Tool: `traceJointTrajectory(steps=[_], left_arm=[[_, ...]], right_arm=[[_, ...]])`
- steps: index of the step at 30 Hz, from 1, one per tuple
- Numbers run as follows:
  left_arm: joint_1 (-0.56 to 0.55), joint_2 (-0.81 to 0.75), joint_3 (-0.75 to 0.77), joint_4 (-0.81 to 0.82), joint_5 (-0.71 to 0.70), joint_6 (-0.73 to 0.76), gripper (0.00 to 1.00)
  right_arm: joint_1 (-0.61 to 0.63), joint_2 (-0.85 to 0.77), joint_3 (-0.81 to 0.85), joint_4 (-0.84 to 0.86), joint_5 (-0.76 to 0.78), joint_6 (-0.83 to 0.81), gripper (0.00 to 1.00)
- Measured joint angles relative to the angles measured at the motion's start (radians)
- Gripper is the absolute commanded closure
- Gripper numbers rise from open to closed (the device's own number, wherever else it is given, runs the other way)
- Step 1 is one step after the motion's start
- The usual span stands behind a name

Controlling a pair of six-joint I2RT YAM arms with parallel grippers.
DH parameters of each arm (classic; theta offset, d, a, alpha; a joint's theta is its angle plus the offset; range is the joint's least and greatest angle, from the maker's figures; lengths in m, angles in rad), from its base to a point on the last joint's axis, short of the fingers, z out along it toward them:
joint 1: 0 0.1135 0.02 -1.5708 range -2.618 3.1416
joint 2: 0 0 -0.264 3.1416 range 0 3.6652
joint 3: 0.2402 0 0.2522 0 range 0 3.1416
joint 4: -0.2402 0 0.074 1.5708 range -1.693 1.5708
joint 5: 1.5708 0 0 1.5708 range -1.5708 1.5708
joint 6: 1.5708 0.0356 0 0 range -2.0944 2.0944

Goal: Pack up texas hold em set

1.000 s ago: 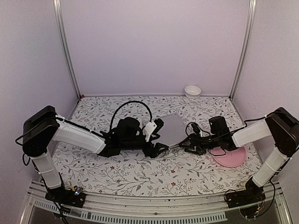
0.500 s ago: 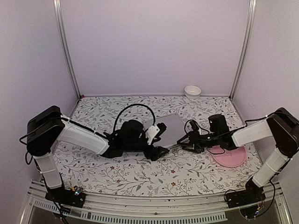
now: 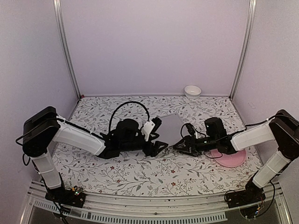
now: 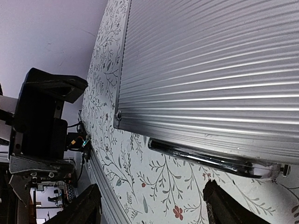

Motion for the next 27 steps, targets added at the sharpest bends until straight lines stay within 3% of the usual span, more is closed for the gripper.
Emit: traceJointTrajectory(steps=[21,27], left_arm=[[0.02,0.054,0.019,0.027,0.05,-0.123,0.66],[0.023,0.074,0.015,0.018,0.053,-0.152,0.7]], right_arm=[[0.054,0.117,0.032,-0.003,0.162,-0.062,0.24],[0.062,0.121,0.032,0.005,0.182,-0.08,0.24]])
